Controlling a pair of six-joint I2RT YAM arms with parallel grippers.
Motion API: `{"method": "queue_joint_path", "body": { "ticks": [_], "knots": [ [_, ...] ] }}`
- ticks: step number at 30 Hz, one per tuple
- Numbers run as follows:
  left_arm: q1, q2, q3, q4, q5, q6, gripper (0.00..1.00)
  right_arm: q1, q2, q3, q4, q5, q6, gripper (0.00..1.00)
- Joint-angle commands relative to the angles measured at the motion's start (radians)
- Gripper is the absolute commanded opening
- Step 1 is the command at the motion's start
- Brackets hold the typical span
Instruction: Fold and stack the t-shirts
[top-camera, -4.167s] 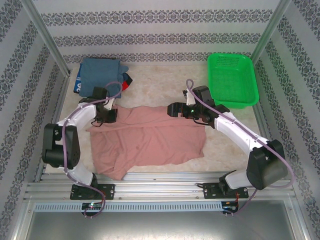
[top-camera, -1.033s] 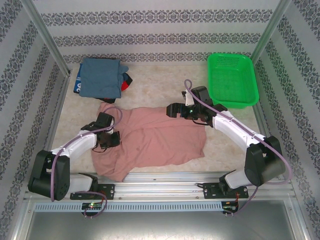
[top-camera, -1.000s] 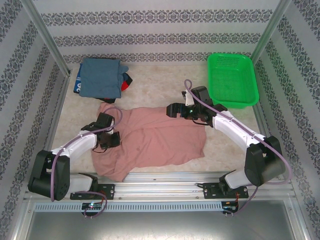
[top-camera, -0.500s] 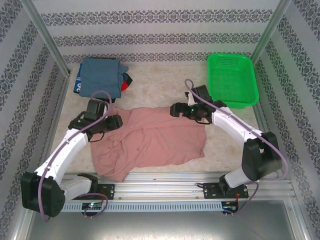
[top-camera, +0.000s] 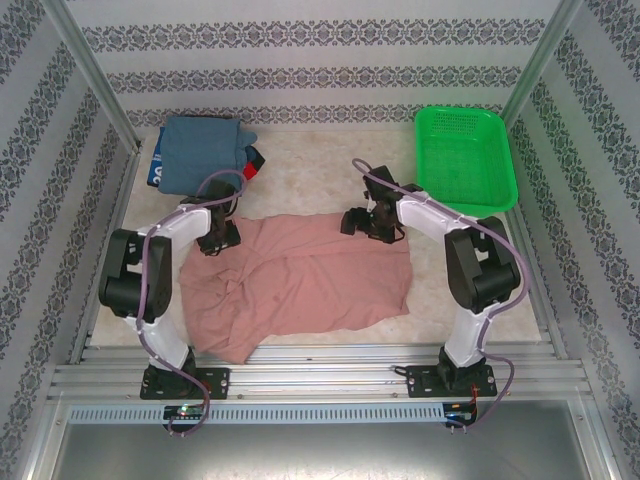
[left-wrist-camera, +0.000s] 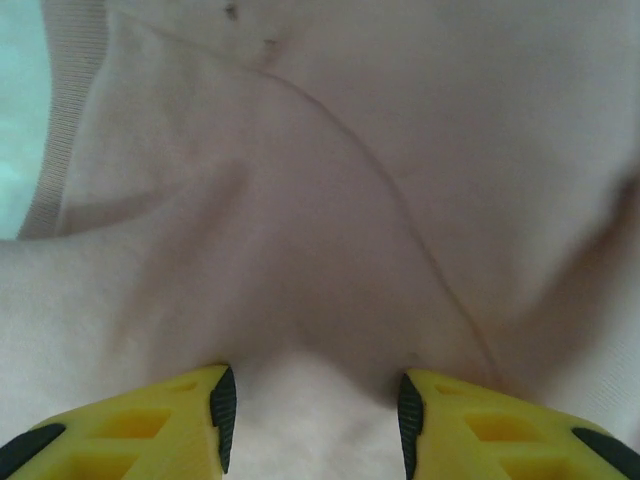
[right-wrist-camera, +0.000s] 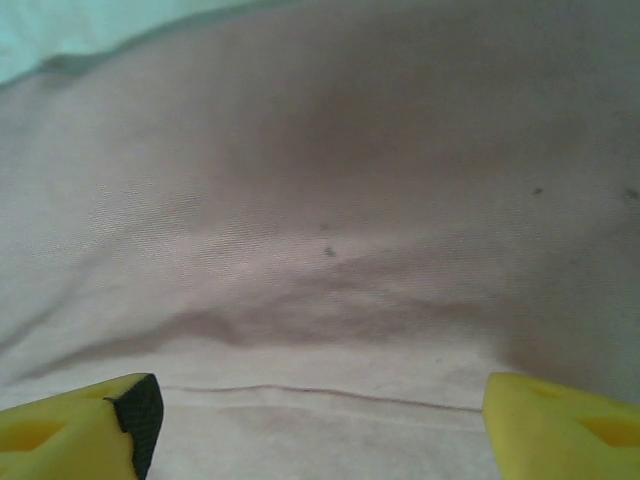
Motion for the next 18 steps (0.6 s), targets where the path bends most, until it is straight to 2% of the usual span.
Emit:
{"method": "queue_joint_path", "body": {
  "ticks": [1,5,7,8,11,15,18],
  "knots": [
    [0.04,0.024,0.008,0.038,-0.075,-0.05,0.48,-0.024,0.031,0.006,-0.058,0.092,0.048,0.79],
    [0.105,0.064,-0.036,0.056,-0.08,-0.066,0.48,-0.058,0.042,-0.018,-0.097,0.173,0.059,0.78],
    [0.137,0.083,-0.033,0.055,-0.08,-0.066,0.35,-0.072,0.058,-0.011,-0.119,0.189,0.057,0.78],
    [0.146,0.084,-0.033,0.066,-0.078,-0.061,0.42,-0.075,0.068,-0.008,-0.124,0.194,0.058,0.78],
    [0.155,0.096,-0.003,0.11,-0.037,-0.032,0.47,-0.075,0.087,0.016,-0.13,0.209,0.049,0.78],
    [0.153,0.143,0.077,0.129,0.044,-0.015,0.48,-0.075,0.091,0.064,-0.146,0.222,0.05,0.77],
    [0.152,0.14,0.101,0.137,0.067,-0.017,0.49,-0.07,0.019,0.061,-0.112,0.222,0.052,0.77]
  ]
}}
